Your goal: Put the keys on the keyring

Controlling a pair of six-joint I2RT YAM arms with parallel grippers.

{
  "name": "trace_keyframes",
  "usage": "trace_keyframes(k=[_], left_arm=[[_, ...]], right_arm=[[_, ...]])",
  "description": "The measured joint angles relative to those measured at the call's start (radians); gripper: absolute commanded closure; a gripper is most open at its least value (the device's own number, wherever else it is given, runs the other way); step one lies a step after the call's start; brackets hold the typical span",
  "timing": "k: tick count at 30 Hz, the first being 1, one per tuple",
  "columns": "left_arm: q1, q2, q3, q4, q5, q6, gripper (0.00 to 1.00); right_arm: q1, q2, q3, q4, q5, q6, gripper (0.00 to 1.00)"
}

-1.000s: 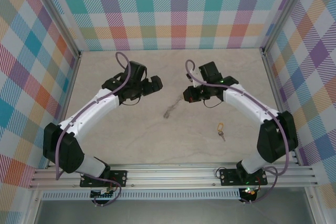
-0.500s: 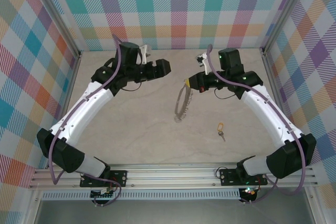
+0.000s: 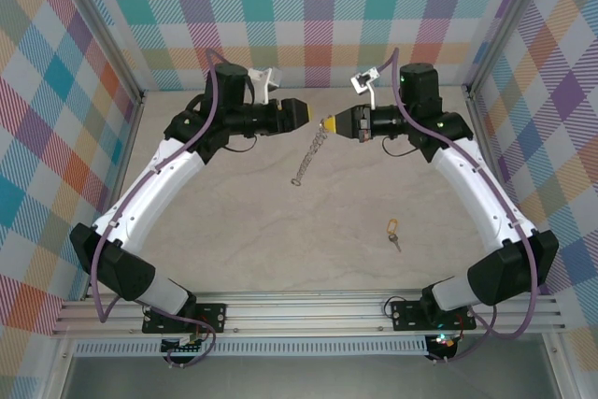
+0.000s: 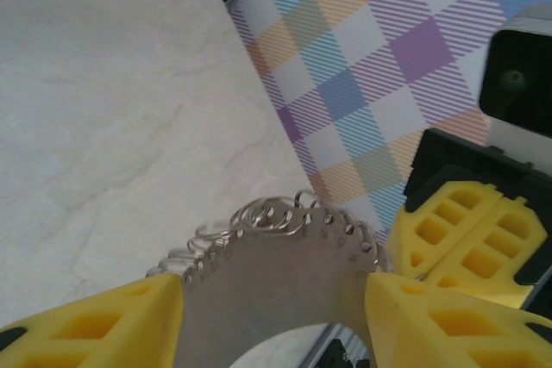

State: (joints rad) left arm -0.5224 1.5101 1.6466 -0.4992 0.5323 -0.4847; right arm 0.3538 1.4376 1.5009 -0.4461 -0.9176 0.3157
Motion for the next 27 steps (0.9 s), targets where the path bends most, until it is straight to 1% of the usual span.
trace_keyframes(k=[2, 9, 12, 15, 18, 23, 27], left_arm=[[0.0, 0.0, 0.0, 0.018, 0.015, 0.006, 0.46], [0.0, 0.0, 0.0, 0.069, 0.062, 0.011, 0.49], [0.0, -0.001, -0.001, 0.094, 0.079, 0.005, 0.51], [0.0, -0.006, -0.009, 0.137, 0.095, -0.02, 0.56], [0.0, -0.008, -0.01, 0.179, 0.113, -0.043, 0.58], [0.0, -0.008, -0.022, 0.223, 0.133, -0.06, 0.63], [0.0, -0.008, -0.029, 0.241, 0.141, -0.072, 0.63]], right_arm=[[0.0, 0.003, -0.001, 0.031, -0.011, 0.025, 1.0], [0.0, 0.002, -0.012, 0.11, -0.023, 0.089, 1.0], [0.0, -0.005, -0.031, 0.118, -0.024, 0.099, 1.0], [0.0, -0.01, -0.045, 0.117, -0.026, 0.108, 1.0], [0.0, -0.014, -0.047, 0.117, -0.026, 0.115, 1.0], [0.0, -0.03, -0.056, 0.133, -0.026, 0.122, 1.0], [0.0, -0.036, -0.062, 0.167, -0.026, 0.144, 1.0]])
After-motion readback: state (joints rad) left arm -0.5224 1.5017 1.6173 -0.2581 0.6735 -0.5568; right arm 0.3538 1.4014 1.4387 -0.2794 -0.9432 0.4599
